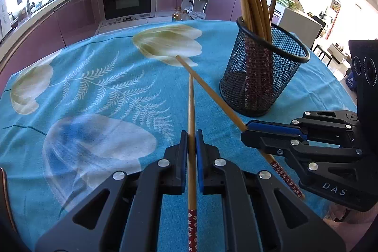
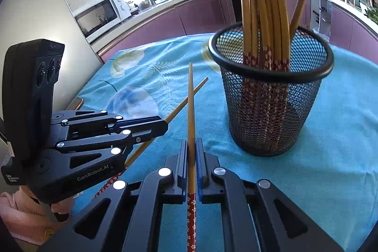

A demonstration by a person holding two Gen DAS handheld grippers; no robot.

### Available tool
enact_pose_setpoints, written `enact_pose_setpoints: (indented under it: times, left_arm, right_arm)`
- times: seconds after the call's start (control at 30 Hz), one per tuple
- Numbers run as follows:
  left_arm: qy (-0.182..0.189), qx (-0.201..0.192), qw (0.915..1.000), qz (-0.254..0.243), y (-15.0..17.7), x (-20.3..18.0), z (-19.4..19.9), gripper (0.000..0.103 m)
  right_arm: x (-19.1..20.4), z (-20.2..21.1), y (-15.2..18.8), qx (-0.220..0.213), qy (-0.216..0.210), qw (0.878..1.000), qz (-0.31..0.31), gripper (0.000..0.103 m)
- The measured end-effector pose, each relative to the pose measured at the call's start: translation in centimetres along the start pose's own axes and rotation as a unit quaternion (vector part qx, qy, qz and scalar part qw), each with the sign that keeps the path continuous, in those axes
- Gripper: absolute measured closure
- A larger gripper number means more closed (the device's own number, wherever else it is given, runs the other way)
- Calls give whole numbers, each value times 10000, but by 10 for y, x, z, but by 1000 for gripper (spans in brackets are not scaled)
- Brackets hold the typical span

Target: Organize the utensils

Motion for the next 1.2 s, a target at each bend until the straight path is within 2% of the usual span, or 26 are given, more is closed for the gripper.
enact_pose_setpoints:
  times: [0.83,1.2]
  left_arm:
    - [485,-686,9964,59,-22,-8,59,95]
    - [758,-816,9937,96,-25,-10,71,96]
  right_arm:
    - [13,57,-23,-799,-96,9965,219,97]
    - [5,70,-25,-966,-59,9951,213,97]
Point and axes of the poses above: each gripper's, at about its wrist camera, not at the fingertips, and z roughly against the way its jaws point, x to its left, y to its underside, the point moved 9 cm from there along -z, roughly the way its jaws point, and after that the axes turned 2 degrees about y, right-handed, at the moved point
